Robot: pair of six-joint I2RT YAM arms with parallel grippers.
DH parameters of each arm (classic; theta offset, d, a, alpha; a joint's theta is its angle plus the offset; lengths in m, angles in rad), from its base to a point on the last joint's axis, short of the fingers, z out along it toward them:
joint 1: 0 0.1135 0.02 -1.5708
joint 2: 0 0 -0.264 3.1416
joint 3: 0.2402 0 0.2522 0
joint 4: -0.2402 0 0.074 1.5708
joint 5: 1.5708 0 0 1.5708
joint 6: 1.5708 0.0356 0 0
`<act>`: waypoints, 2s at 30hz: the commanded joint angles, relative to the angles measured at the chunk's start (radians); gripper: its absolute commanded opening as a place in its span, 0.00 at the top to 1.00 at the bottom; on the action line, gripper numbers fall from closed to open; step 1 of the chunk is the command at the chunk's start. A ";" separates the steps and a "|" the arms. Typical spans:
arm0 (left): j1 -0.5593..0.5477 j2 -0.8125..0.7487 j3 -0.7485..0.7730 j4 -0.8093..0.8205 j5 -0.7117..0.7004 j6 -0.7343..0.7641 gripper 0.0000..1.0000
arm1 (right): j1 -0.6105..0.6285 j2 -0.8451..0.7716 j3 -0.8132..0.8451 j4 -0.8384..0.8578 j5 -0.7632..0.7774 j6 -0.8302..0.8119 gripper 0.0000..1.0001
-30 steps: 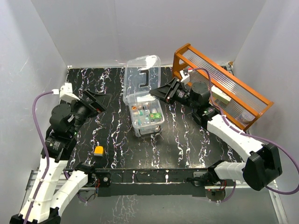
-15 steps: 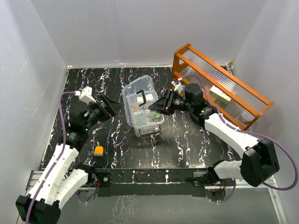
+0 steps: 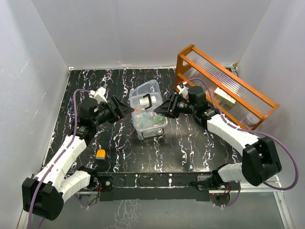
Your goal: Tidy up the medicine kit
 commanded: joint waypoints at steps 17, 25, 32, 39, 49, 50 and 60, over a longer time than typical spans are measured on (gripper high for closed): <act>0.000 0.150 0.072 -0.070 0.031 0.045 0.31 | -0.114 0.086 0.014 -0.013 -0.103 -0.157 0.75; 0.001 0.178 0.075 -0.081 0.032 0.055 0.34 | -0.116 0.110 0.014 -0.027 -0.117 -0.176 0.71; 0.001 0.197 0.073 -0.071 0.055 0.052 0.38 | -0.115 0.119 0.020 -0.065 -0.082 -0.188 0.68; 0.000 0.258 0.128 -0.160 0.102 0.121 0.46 | -0.117 0.096 0.026 -0.114 -0.019 -0.191 0.63; 0.000 0.293 0.130 -0.118 0.158 0.106 0.51 | -0.117 0.014 0.057 -0.209 0.114 -0.226 0.52; 0.000 0.296 0.132 -0.114 0.161 0.105 0.51 | -0.117 0.003 0.057 -0.221 0.133 -0.225 0.50; 0.001 0.329 0.159 -0.102 0.171 0.120 0.51 | -0.117 -0.056 0.078 -0.256 0.272 -0.381 0.27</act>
